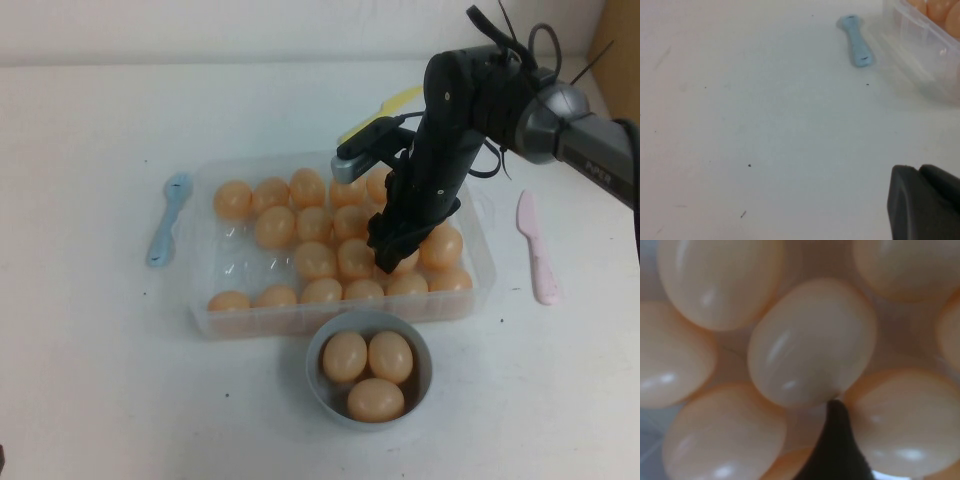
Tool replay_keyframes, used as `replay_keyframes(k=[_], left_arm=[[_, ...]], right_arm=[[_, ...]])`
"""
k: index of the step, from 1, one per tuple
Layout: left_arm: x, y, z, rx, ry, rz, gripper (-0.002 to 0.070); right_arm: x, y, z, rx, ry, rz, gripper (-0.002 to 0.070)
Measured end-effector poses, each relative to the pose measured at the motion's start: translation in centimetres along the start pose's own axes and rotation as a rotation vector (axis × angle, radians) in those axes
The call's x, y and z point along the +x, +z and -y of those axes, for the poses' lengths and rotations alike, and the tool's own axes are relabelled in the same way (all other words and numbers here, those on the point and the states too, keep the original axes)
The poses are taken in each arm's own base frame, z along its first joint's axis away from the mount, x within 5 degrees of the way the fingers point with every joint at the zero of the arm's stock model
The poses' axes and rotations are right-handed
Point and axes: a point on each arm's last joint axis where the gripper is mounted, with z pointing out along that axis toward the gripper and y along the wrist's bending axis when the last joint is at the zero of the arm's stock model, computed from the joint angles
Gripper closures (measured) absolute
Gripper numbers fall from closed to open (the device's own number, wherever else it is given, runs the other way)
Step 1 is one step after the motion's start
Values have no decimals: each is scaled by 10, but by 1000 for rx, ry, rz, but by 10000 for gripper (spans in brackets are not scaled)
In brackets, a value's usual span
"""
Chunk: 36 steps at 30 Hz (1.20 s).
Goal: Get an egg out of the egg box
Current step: Pick up the egg from the plastic box, then place the egg in the bowl
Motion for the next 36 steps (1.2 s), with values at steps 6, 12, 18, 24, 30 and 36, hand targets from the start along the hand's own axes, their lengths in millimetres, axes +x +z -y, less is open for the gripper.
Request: replay_keyframes(k=[6, 12, 18, 24, 30, 36], left_arm=[[0, 0, 0, 0, 0, 0, 680], [0, 0, 0, 0, 0, 0, 680], [0, 0, 0, 0, 0, 0, 680], [0, 0, 0, 0, 0, 0, 680], [0, 0, 0, 0, 0, 0, 680], [0, 0, 0, 0, 0, 0, 680]], right_arm=[[0, 4, 0, -5, 2, -3, 211], [-1, 7, 1, -8, 4, -3, 208], [-2, 7, 1, -11, 4, -5, 220], [-9, -1, 2, -6, -3, 12, 222], [-24, -34, 2, 30, -1, 126, 222], [-24, -86, -5, 60, 27, 227, 223]])
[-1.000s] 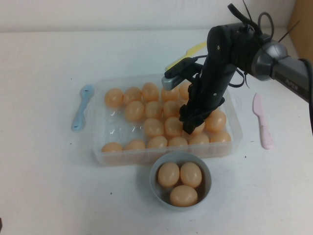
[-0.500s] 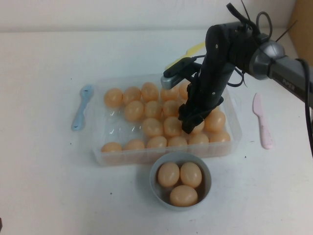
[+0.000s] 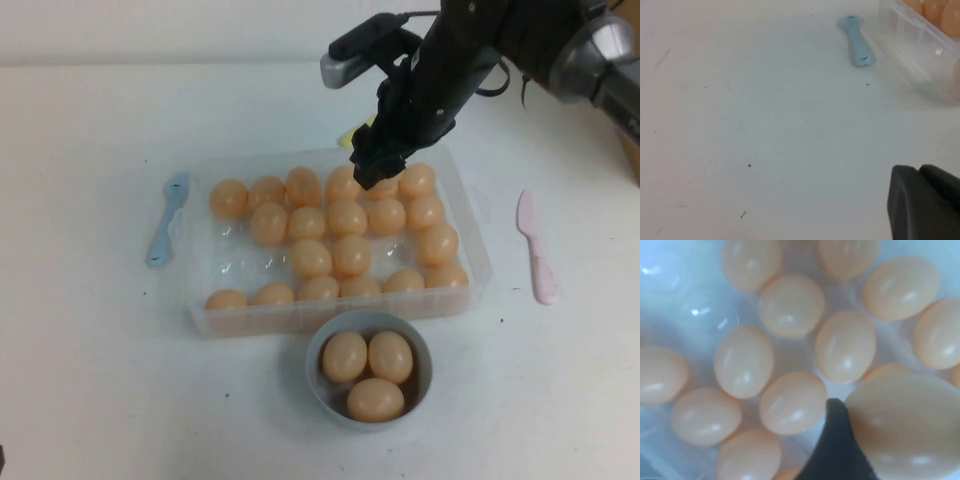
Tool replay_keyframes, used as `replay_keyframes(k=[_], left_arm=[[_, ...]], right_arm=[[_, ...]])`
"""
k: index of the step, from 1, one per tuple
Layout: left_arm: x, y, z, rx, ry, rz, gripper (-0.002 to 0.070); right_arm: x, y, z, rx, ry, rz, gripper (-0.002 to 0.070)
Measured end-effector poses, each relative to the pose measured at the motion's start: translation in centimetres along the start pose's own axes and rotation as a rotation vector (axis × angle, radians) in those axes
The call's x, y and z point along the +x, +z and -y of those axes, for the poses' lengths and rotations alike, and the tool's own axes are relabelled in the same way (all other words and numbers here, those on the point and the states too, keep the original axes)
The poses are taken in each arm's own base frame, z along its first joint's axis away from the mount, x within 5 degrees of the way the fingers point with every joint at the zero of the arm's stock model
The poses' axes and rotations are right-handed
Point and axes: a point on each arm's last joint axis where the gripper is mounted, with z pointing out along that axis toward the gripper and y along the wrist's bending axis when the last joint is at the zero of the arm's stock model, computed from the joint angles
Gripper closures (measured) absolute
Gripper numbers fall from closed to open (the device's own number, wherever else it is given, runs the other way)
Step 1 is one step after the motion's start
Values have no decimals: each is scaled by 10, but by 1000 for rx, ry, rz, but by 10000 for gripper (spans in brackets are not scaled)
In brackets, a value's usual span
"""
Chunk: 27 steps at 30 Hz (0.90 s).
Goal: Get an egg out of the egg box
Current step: Place the egg in the bowl
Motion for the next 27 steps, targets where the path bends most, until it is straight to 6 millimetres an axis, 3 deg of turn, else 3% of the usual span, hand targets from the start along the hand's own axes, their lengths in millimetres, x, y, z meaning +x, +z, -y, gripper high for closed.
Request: replay_keyframes(k=[4, 8, 13, 18, 27], left_arm=[[0, 0, 0, 0, 0, 0, 680], [0, 0, 0, 0, 0, 0, 680], [0, 0, 0, 0, 0, 0, 680], [0, 0, 0, 0, 0, 0, 680], [0, 0, 0, 0, 0, 0, 680]], right_arm=[[-2, -34, -6, 11, 12, 58, 223], [10, -59, -22, -8, 13, 56, 223], [43, -50, -59, -79, -20, -74, 223], [70, -27, -95, -145, -74, -210, 223], [78, 0, -115, -200, -91, -278, 223]])
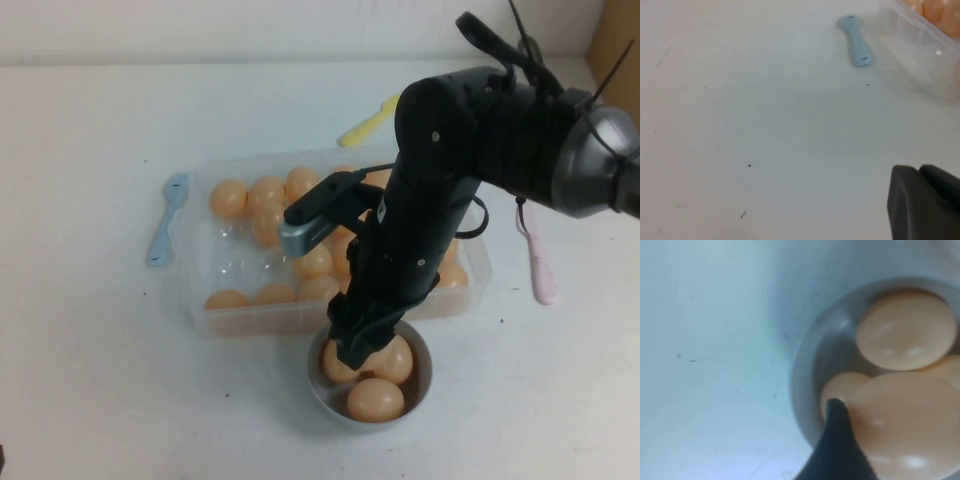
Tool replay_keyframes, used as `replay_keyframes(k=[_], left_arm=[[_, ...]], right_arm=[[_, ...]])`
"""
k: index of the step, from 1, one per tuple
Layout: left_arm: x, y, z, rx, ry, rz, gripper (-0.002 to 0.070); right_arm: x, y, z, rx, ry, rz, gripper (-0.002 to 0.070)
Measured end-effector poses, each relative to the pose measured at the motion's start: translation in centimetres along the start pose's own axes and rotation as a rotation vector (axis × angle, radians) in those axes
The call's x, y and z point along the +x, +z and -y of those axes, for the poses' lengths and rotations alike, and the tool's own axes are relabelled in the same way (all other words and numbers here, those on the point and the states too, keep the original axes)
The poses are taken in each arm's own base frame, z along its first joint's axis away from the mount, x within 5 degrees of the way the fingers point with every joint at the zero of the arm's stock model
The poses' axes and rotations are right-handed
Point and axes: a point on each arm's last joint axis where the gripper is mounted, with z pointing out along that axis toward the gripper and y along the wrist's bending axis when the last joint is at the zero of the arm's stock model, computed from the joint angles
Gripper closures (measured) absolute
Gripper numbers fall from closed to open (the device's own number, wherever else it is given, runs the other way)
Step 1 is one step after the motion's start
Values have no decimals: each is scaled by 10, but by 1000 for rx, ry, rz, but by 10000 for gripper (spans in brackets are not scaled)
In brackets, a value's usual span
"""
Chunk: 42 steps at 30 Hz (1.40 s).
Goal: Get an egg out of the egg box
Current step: Place the egg in the bowl
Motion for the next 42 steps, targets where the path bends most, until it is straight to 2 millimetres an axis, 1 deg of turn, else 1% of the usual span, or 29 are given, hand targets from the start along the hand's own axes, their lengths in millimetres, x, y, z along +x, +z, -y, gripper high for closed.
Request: replay_keyframes(k=[6, 13, 19, 28, 31, 37, 40, 42], left_arm=[[0, 0, 0, 0, 0, 0, 680], [0, 0, 0, 0, 0, 0, 680], [0, 0, 0, 0, 0, 0, 680], [0, 0, 0, 0, 0, 0, 680], [0, 0, 0, 0, 0, 0, 680], [0, 0, 0, 0, 0, 0, 680], [0, 0, 0, 0, 0, 0, 680], [0, 0, 0, 0, 0, 0, 680]], right_arm=[[-3, 16, -1, -33, 10, -31, 223], [-4, 22, -2, -59, 24, -36, 216], [-4, 22, -2, -58, 25, -34, 208], [-8, 16, -2, -48, 17, -13, 205], [-8, 16, -1, -37, 13, -17, 188], [-7, 17, 1, -14, 4, -24, 115], [-7, 17, 1, -12, 3, -24, 101], [-7, 17, 1, -12, 7, -24, 105]])
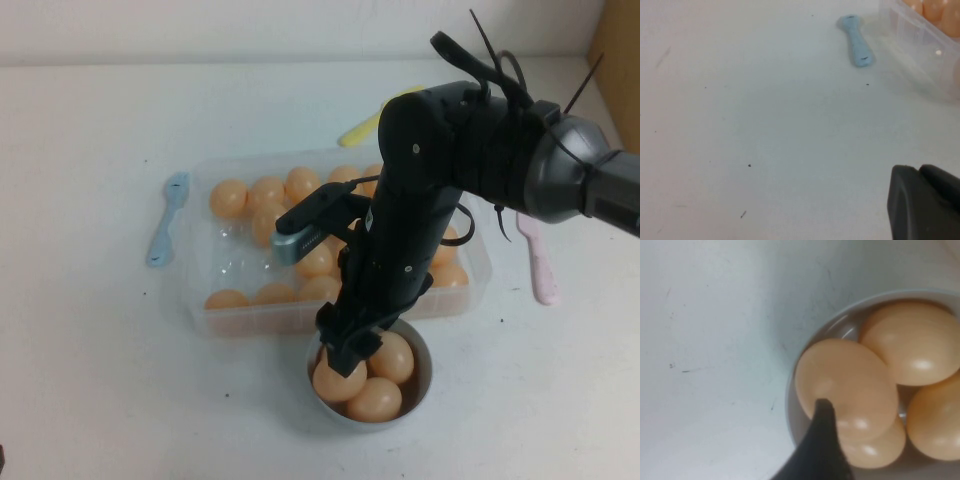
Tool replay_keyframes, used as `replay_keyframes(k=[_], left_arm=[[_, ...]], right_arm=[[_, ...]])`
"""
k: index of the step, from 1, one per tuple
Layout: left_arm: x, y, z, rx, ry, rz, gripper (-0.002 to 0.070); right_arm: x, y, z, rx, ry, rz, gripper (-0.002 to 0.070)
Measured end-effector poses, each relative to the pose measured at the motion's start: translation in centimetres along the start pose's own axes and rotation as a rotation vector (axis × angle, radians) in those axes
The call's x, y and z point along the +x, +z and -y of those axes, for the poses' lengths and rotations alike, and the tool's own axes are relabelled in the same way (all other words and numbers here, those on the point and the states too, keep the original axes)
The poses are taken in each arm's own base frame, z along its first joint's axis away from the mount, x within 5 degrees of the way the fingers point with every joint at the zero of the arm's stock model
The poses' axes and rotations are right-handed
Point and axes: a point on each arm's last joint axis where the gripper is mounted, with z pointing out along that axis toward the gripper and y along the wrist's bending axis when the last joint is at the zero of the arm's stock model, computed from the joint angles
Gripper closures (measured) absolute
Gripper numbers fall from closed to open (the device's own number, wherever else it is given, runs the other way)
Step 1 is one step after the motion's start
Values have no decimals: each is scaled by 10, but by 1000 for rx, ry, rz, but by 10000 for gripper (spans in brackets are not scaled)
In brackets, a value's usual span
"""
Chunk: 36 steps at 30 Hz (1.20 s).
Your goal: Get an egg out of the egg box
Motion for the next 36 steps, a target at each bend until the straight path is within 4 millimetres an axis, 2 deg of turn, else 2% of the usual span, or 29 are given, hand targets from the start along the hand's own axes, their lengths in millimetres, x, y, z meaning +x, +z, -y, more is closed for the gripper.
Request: replay_keyframes(k=[2, 3, 4, 6, 7, 8, 11, 16, 19, 20, 26, 27, 28, 31, 36], left_arm=[[0, 0, 0, 0, 0, 0, 680], [0, 0, 0, 0, 0, 0, 680], [0, 0, 0, 0, 0, 0, 680], [0, 0, 0, 0, 0, 0, 680], [0, 0, 0, 0, 0, 0, 680], [0, 0, 0, 0, 0, 0, 680], [0, 0, 0, 0, 0, 0, 680], [0, 0, 0, 0, 0, 0, 680], [0, 0, 0, 0, 0, 0, 680], [0, 0, 0, 0, 0, 0, 680], [0, 0, 0, 0, 0, 0, 680], [0, 0, 0, 0, 0, 0, 680], [0, 0, 0, 0, 0, 0, 680], [0, 0, 0, 0, 0, 0, 680], [0, 0, 0, 0, 0, 0, 680]], right_arm=[[0, 0, 0, 2, 1, 0, 146], [0, 0, 0, 2, 4, 0, 192], [0, -2, 0, 2, 10, 4, 240], [1, -8, -2, 7, 10, 19, 386], [2, -14, -3, 10, 9, 32, 499], [3, -22, -5, 14, 8, 50, 553], [10, -48, -12, 26, 13, 113, 652], [42, -100, -30, 57, 52, 298, 686], [75, -133, -43, 85, 76, 499, 691], [82, -135, -44, 91, 84, 537, 691], [167, -169, -66, 124, 115, 889, 692], [176, -164, -66, 127, 128, 918, 692], [196, -168, -70, 132, 143, 996, 693], [233, -163, -72, 158, 160, 1116, 693], [287, -153, -75, 228, 166, 1253, 692]])
